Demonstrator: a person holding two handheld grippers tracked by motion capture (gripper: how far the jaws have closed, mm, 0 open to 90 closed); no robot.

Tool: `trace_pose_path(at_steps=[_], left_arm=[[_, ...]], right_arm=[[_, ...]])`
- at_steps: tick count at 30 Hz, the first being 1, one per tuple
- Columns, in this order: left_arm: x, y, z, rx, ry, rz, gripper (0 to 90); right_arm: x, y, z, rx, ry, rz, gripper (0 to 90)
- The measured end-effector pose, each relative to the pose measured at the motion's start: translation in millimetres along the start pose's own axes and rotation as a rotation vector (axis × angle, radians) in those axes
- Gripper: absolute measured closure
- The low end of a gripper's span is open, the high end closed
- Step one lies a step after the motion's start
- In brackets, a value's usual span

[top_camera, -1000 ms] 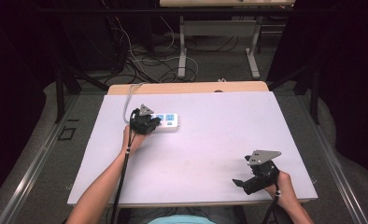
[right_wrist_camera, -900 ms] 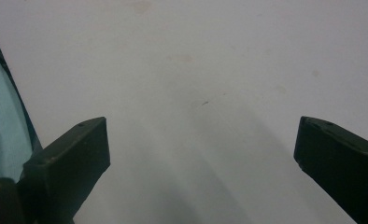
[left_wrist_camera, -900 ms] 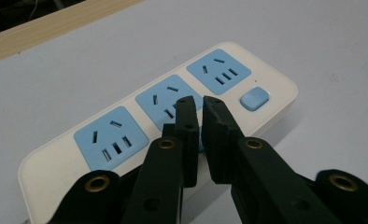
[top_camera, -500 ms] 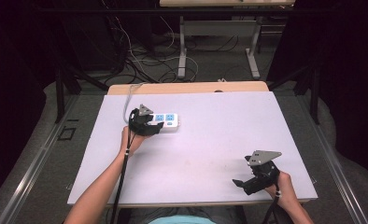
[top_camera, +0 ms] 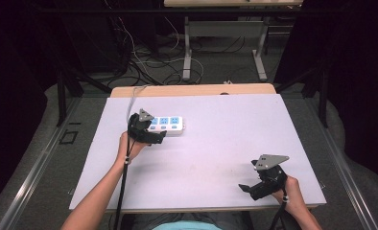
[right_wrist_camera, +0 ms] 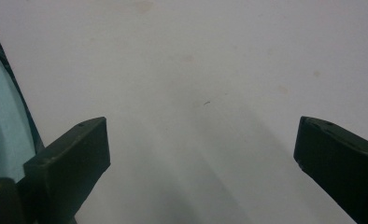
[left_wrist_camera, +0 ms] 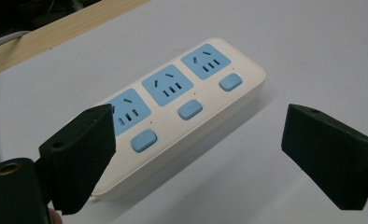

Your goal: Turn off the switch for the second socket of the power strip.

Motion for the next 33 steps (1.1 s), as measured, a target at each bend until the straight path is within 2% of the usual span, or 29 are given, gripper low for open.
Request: trace_pose_path(at_steps=[3,5,7,10,14,16,17,18,22,23,25,29,33], left_arm=[[1.2,-4.8,3.3,-0.008,0.017,-0.003,4.8],[0.8,-7.9,7.2,-0.033,0.037,-0.015,3.0],[1.3,-11.6,9.9,-0.032,0.049,-0.018,1.6],[1.0,-14.7,17.1,-0.043,0.049,-0.02,0.8],[1.1,-19.5,25.9,-0.034,0.049,-0.009,0.4],[2.3,-23.0,28.9,-0.03,0.066,-0.005,0.3],[2.8,-24.8,30.8,-0.037,0.056,0.001,0.3],[3.0,-25.8,31.9,-0.031,0.066,-0.004,0.3],[5.3,-32.5,40.8,-0.043,0.059,-0.006,0.3],[6.2,-34.5,41.6,-0.024,0.063,-0.005,0.3],[7.7,-36.9,46.3,-0.041,0.055,-0.007,0.3],[12.3,-44.0,54.7,-0.03,0.055,-0.011,0.3],[16.9,-52.1,63.1,-0.04,0.041,-0.016,0.3]], right_arm=[[0.1,-0.2,0.1,0.0,0.001,0.0,3.0],[0.2,-0.3,0.2,0.0,0.0,-0.001,3.1],[0.1,-0.4,0.0,0.002,-0.004,-0.001,3.0],[0.1,-0.1,0.1,0.001,0.002,0.003,3.0],[-0.6,0.0,0.3,0.0,0.001,0.002,3.0],[-0.8,-0.1,0.0,0.001,-0.001,0.003,3.1],[-0.4,0.0,0.1,0.0,0.001,0.006,3.1],[-0.1,0.0,0.0,0.001,0.001,0.011,3.1],[-1.0,0.0,0.0,0.002,-0.002,0.004,3.0],[-1.0,0.0,0.0,0.001,-0.002,0.004,3.0],[-1.1,0.1,-0.1,0.001,-0.001,0.004,3.0],[-0.3,0.1,-0.3,0.002,0.003,0.017,3.0],[-0.4,0.2,-0.1,0.002,0.008,0.017,3.0]])
Point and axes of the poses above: each handheld gripper's, and its own axes: z roughly backward along the jaws, y roughly out of its top, x roughly to its right, the point moved 1 cm from there along -z, roughly forward along the jaws, and after that the axes turned 13 degrees about z, right-handed, at the moved point
